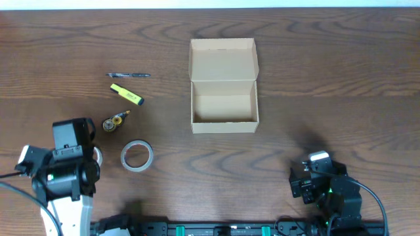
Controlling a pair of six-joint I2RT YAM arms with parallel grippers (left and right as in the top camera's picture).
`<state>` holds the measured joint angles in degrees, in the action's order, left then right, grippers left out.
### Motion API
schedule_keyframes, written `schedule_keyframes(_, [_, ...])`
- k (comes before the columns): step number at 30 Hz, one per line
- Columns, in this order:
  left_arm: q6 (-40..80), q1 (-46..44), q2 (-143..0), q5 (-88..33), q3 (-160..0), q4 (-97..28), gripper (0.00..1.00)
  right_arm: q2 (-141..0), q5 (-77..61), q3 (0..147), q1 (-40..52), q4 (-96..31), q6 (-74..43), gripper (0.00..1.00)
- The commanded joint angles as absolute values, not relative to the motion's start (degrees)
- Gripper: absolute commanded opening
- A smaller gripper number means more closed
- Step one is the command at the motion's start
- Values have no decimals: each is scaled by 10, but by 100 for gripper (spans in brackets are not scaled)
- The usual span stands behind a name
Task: Pack container
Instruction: 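Reach the left gripper to the white tape roll and grasp it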
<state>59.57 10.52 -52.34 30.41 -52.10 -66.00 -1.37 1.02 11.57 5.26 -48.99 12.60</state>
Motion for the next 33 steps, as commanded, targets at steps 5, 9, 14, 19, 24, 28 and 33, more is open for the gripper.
schedule_keyframes(5, [749, 110, -605, 390, -511, -674, 95, -10, 6, 112, 48, -491, 133, 99])
schedule_keyframes(9, [791, 112, -653, 386, -506, -666, 95, -10, 6, 112, 48, -491, 133, 99])
schedule_keyframes(14, [817, 156, -661, 319, -444, -577, 95, -10, 6, 112, 48, -491, 133, 99])
schedule_keyframes(19, [832, 212, -664, 253, -376, -496, 95, -10, 6, 112, 48, -491, 133, 99])
schedule_keyframes(24, [832, 233, -696, 234, -346, -426, 95, -10, 6, 112, 48, -491, 133, 99])
schedule_keyframes(28, [831, 233, -751, 224, -346, -376, 95, -10, 6, 112, 48, -491, 133, 99])
schedule_keyframes(33, [802, 233, -806, 207, -347, -316, 96, -10, 6, 112, 48, -491, 133, 99])
